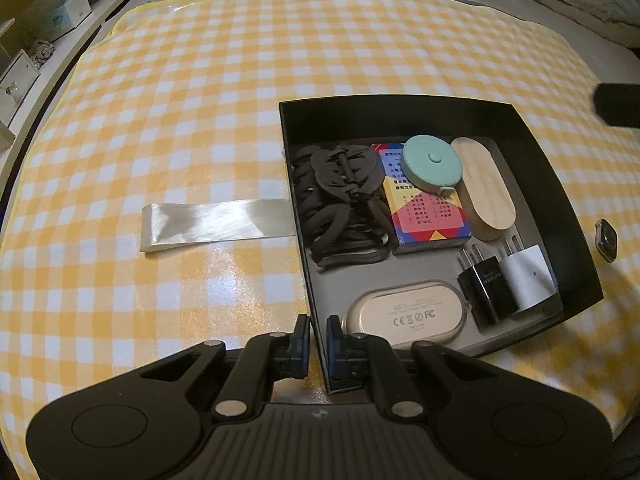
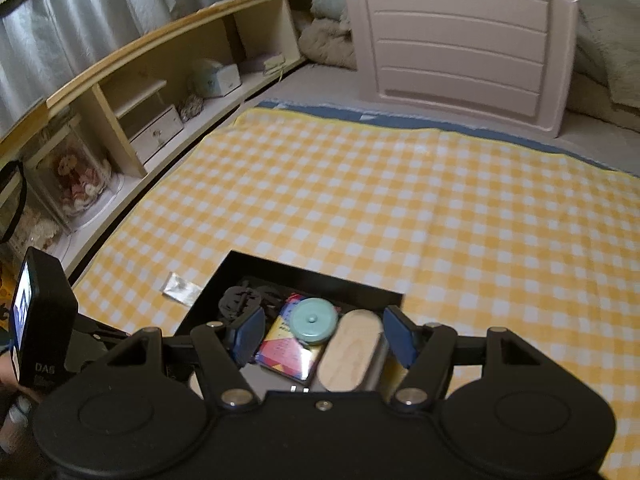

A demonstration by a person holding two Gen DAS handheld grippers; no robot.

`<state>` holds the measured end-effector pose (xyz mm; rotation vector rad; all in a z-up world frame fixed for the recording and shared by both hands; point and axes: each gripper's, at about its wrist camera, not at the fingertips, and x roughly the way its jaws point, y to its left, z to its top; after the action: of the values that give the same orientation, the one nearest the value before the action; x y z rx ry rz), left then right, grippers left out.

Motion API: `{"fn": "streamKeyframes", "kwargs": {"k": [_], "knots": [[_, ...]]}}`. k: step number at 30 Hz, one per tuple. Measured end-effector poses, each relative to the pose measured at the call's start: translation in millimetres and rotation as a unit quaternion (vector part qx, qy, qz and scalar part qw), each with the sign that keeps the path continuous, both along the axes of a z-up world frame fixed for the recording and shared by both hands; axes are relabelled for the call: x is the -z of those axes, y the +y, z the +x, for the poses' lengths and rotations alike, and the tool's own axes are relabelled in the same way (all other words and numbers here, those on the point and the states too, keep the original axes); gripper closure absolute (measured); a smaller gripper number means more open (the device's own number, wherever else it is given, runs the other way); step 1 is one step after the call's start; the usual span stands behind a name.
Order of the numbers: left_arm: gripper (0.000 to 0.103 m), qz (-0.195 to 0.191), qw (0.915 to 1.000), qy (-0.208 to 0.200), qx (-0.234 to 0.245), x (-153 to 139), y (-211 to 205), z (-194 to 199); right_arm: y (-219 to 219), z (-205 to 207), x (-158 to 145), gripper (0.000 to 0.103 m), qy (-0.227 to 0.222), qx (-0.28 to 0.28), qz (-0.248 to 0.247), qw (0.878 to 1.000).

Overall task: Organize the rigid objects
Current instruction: 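Reach the right tool to the black smartwatch and grasp it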

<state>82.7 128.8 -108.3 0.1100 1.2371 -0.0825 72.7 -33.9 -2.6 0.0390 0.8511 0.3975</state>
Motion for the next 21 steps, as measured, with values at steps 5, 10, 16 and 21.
{"fn": "streamKeyframes", "kwargs": {"k": [5, 10, 16, 21], "knots": [[0.096, 0.004, 1.0, 0.001, -0.003, 2.1, -0.7, 1.5, -26.1, -8.2, -3.8, 0.036, -0.011, 0.018, 0.002, 1.0], [0.096, 0.011, 0.9999, 0.002, -0.006, 3.3, -4.2, 2.8, -57.5, -13.7, -4.6, 0.036, -0.014, 0.048, 0.006, 0.999], [0.097, 0.018, 0.9998, 0.003, -0.008, 5.8, -9.2, 5.5, -88.0, -15.7, 3.2, 0.036, -0.009, 0.079, -0.002, 0.997], [0.097, 0.019, 0.9998, 0.003, -0.008, 7.6, -10.7, 7.8, -108.8, -10.8, 22.1, 0.036, 0.012, 0.078, -0.015, 0.997]]}}
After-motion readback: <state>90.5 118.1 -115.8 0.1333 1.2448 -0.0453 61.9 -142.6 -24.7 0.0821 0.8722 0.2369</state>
